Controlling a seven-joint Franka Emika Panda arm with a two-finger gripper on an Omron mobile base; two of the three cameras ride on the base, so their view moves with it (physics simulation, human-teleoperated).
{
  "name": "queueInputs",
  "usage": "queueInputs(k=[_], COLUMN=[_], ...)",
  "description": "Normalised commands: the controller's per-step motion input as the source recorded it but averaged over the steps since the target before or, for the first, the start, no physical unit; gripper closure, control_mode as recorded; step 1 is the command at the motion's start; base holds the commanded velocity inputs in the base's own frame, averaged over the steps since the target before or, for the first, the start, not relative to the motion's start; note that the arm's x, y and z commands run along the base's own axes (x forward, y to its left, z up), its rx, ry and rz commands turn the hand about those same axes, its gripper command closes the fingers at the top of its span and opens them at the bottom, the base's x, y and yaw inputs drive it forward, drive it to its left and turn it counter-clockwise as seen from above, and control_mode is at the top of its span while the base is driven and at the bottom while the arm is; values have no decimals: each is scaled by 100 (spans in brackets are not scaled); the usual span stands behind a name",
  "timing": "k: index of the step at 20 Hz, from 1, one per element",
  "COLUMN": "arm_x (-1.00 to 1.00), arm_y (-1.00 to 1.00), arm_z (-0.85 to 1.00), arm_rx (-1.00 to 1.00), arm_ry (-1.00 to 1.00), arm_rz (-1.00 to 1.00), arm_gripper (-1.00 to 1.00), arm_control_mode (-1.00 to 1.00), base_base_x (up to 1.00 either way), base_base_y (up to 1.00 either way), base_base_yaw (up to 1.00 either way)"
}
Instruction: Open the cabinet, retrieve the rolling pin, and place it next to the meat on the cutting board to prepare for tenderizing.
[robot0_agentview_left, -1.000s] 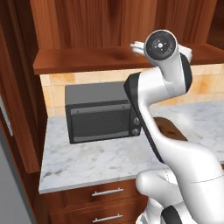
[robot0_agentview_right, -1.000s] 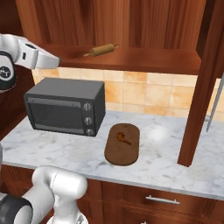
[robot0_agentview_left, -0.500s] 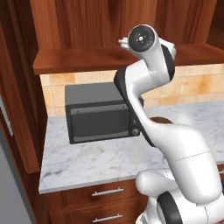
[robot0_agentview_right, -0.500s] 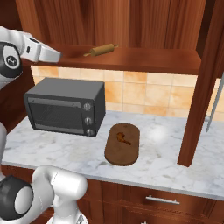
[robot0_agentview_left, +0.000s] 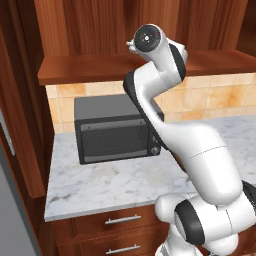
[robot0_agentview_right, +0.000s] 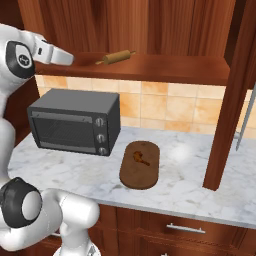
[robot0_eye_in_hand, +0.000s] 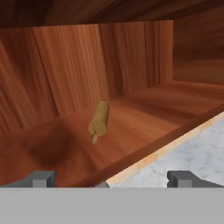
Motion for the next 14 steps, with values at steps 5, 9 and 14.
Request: queueInputs(k=[5,9,14], arm_x=[47,16,34], arm_y=[0,0,0], arm_z=[0,-5,-5], arm_rx=[0,0,0], arm_ry=[1,0,1], arm_rz=[0,0,0], arm_gripper=[-100,-100,-100], arm_control_mode=[-100,-100,-100], base_base_x=[0,0,0], base_base_y=[0,0,0], base_base_yaw=[0,0,0])
